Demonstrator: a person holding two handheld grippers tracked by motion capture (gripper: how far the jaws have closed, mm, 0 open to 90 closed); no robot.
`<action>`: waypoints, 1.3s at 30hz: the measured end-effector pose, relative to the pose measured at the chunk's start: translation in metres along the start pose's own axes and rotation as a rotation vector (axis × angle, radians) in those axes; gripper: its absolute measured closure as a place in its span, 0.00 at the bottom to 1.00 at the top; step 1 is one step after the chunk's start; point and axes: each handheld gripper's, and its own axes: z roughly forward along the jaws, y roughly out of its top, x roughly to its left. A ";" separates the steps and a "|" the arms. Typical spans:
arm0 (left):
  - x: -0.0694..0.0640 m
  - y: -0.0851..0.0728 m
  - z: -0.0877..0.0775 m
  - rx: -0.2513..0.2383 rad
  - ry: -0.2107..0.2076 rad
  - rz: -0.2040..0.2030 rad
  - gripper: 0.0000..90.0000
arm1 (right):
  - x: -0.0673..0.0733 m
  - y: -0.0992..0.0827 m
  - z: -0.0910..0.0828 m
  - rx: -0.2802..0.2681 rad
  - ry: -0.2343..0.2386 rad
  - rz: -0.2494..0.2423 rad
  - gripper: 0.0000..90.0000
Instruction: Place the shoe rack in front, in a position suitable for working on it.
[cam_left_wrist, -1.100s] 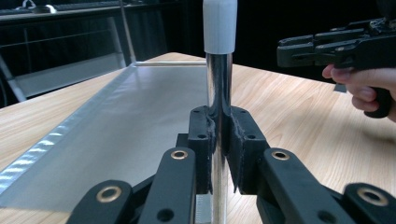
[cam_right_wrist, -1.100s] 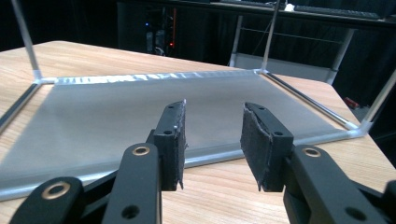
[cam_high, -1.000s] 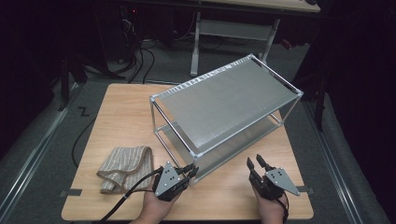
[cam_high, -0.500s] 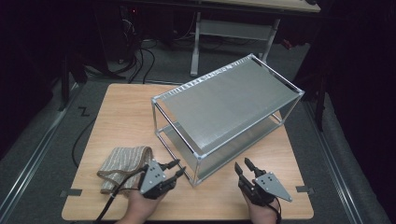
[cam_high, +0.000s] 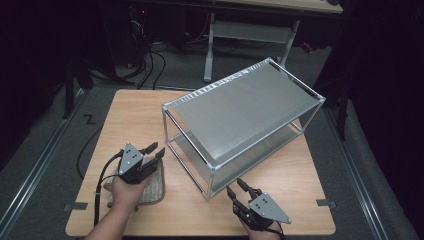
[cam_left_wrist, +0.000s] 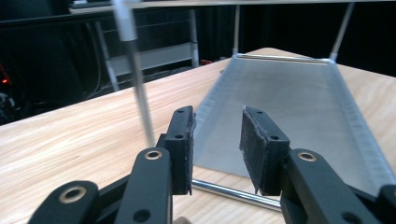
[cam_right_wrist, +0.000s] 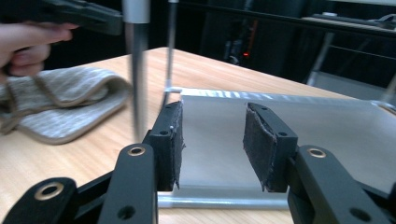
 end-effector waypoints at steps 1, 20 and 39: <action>0.002 0.000 0.000 0.001 0.006 -0.006 0.72 | 0.003 0.001 0.002 0.000 0.016 -0.001 0.64; 0.004 -0.003 -0.028 0.005 0.073 -0.017 0.72 | 0.023 0.016 0.034 -0.062 0.155 -0.028 0.75; 0.012 0.011 0.019 0.050 0.080 -0.012 0.65 | 0.019 0.015 0.023 -0.083 0.177 -0.029 0.89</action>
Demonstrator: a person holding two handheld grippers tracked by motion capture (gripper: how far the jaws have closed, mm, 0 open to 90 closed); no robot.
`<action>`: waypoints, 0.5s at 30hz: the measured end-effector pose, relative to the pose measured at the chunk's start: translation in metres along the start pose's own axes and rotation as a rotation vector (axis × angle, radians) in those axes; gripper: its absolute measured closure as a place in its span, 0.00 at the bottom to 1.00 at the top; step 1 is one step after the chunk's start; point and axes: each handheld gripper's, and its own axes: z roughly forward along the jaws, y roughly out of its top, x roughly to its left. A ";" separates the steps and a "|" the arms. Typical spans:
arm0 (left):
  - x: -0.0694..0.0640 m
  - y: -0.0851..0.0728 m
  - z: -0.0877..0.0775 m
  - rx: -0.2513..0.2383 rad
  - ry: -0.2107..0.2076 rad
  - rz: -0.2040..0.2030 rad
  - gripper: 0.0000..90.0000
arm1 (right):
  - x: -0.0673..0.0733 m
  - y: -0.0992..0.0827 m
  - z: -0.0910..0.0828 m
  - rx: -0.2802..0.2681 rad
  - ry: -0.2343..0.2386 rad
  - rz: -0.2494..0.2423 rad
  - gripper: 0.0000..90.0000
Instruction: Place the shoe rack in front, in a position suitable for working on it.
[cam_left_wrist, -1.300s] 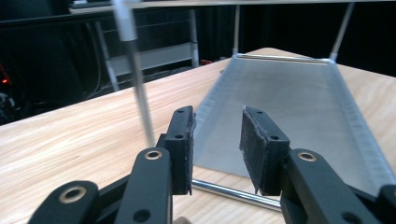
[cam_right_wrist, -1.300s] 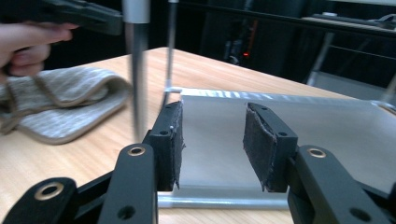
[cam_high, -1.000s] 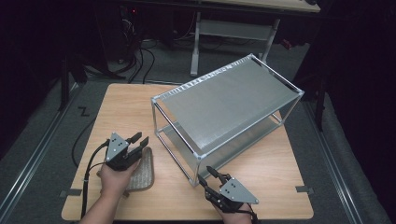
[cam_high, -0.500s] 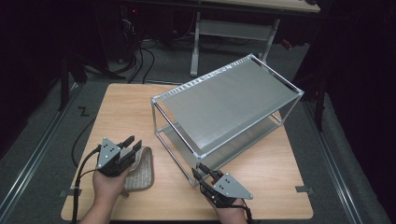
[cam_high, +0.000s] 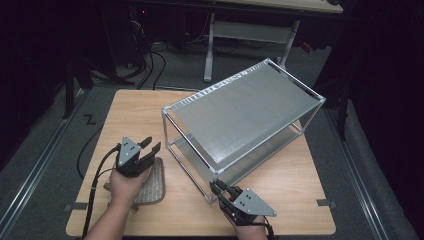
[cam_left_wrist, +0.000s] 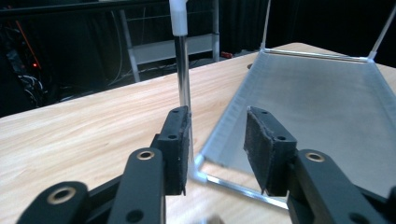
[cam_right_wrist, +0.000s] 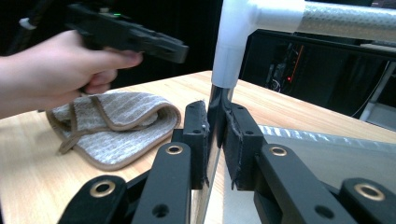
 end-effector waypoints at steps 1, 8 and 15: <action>0.001 0.003 0.006 0.008 0.002 -0.001 0.64 | 0.001 0.000 -0.002 -0.001 -0.001 -0.001 0.89; 0.005 0.014 0.043 0.041 0.018 -0.025 0.70 | 0.003 -0.003 -0.019 -0.001 -0.006 -0.024 0.88; -0.001 0.014 0.050 0.032 0.002 -0.004 0.89 | 0.004 -0.004 -0.028 0.003 -0.020 -0.032 0.88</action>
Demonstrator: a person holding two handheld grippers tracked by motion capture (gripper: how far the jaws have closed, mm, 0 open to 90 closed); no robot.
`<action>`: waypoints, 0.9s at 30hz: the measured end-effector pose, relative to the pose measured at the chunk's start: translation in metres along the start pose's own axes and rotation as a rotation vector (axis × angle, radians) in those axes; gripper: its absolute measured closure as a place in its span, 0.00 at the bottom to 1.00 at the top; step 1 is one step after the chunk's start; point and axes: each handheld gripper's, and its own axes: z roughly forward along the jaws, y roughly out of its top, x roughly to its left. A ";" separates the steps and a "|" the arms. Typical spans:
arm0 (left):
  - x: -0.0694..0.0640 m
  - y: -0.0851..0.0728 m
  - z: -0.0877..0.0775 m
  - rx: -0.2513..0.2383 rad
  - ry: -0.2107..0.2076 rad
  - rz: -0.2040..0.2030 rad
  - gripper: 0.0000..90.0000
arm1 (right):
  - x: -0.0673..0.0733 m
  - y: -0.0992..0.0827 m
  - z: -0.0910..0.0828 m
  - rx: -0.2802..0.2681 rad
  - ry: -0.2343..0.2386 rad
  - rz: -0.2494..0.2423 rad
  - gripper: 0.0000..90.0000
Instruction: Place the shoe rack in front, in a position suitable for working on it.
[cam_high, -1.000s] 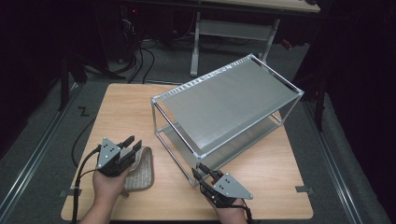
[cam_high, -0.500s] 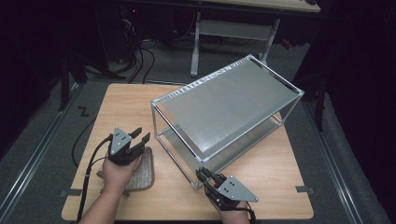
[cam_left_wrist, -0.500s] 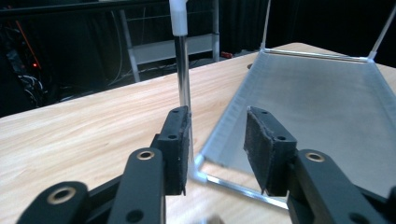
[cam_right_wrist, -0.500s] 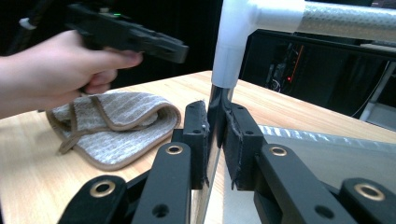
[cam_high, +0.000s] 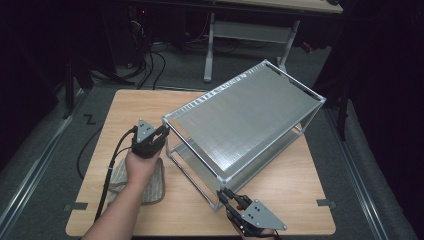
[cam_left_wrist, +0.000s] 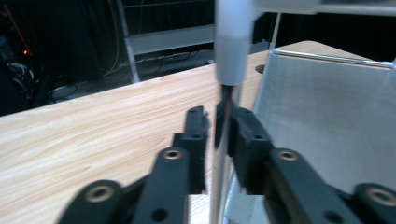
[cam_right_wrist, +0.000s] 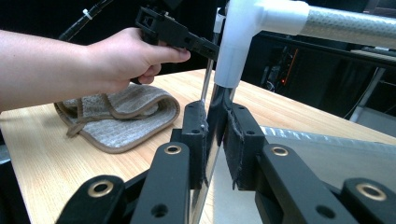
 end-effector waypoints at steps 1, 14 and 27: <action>0.001 0.000 0.000 -0.001 -0.006 -0.006 0.89 | 0.000 0.000 0.000 0.000 -0.002 -0.002 0.88; 0.022 -0.003 -0.014 0.018 0.014 0.003 0.89 | -0.006 0.002 0.016 0.003 -0.005 -0.002 0.88; 0.027 -0.004 -0.015 0.019 0.026 -0.010 0.89 | -0.025 0.002 0.026 0.003 -0.035 0.021 0.88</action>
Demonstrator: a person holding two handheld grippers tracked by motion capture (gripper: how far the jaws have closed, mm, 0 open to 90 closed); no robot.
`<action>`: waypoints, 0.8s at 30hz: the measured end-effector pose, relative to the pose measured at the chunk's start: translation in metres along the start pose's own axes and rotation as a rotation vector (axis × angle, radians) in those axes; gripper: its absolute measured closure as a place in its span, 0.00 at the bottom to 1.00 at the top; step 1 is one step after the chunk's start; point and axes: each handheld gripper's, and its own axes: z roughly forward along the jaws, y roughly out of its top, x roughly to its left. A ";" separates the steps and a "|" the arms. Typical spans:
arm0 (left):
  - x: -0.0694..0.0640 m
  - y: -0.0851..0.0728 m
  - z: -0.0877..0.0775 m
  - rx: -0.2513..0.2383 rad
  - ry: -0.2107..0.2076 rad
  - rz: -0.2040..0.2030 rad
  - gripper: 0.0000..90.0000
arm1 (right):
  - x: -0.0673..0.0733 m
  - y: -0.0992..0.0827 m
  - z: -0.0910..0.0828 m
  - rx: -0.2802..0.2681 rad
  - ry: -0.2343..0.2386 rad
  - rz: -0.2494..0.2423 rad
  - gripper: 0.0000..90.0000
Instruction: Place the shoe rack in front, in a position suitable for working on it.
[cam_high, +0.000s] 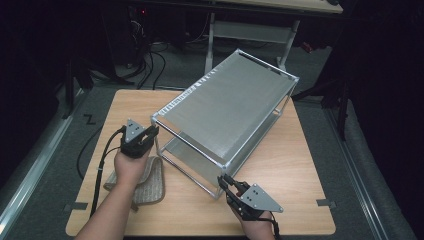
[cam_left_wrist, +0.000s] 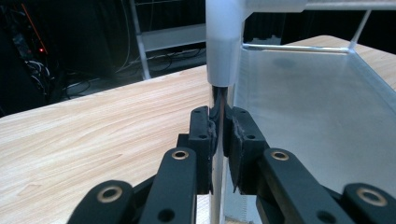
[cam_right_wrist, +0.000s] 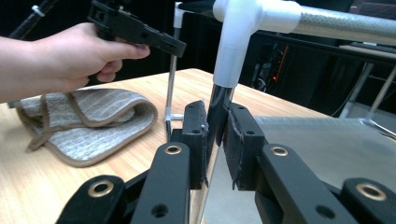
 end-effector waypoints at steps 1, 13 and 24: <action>0.000 0.000 0.000 -0.001 0.002 0.000 0.89 | -0.001 0.000 0.000 0.001 0.000 0.001 0.88; 0.011 -0.010 -0.044 0.010 -0.013 0.000 0.60 | 0.001 -0.001 -0.009 -0.007 0.014 0.001 0.73; 0.016 -0.076 -0.123 0.047 0.027 -0.048 0.80 | -0.012 -0.005 -0.031 -0.004 -0.059 0.027 0.72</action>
